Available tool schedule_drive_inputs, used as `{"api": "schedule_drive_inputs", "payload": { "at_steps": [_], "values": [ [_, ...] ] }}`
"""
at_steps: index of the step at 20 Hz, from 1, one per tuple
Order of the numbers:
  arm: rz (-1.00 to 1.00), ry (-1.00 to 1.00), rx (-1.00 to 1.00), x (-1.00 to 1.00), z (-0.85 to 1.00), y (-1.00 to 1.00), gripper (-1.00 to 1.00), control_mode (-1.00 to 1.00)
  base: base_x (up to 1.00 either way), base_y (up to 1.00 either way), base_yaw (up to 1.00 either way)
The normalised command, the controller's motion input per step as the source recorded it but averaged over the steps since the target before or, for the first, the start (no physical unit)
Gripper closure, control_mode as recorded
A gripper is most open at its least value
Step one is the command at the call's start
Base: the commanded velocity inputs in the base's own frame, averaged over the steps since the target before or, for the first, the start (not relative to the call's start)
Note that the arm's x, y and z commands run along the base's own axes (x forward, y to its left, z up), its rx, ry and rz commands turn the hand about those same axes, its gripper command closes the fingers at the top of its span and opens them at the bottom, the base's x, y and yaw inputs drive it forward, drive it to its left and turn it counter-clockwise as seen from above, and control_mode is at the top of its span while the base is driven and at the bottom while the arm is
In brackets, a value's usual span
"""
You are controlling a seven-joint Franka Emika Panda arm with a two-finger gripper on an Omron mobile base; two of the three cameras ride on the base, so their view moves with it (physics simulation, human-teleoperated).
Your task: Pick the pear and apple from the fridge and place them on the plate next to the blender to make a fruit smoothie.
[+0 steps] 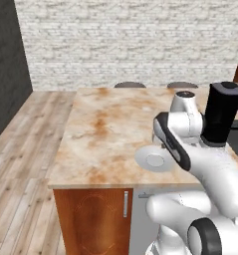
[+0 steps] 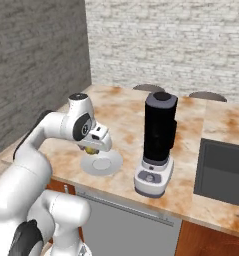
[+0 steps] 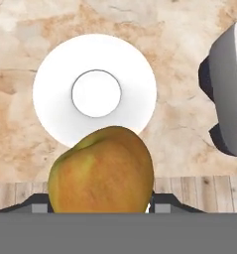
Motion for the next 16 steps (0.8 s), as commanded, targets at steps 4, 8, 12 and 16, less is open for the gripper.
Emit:
{"api": "schedule_drive_inputs", "payload": {
  "at_steps": [4,8,12,16],
  "values": [
    [0.0,0.06,0.0,0.92,-0.85,0.0,1.0,-1.0,0.0,0.0,0.0],
    [0.0,0.02,0.0,0.89,-0.89,0.0,1.0,-1.0,0.0,0.0,0.0],
    [-0.01,-0.09,-0.03,0.64,-0.64,0.0,-1.0,-1.0,0.0,0.0,0.0],
    [-0.01,-0.09,-0.04,0.15,-0.18,0.0,-1.0,-1.0,0.0,0.0,0.0]
  ]
}}
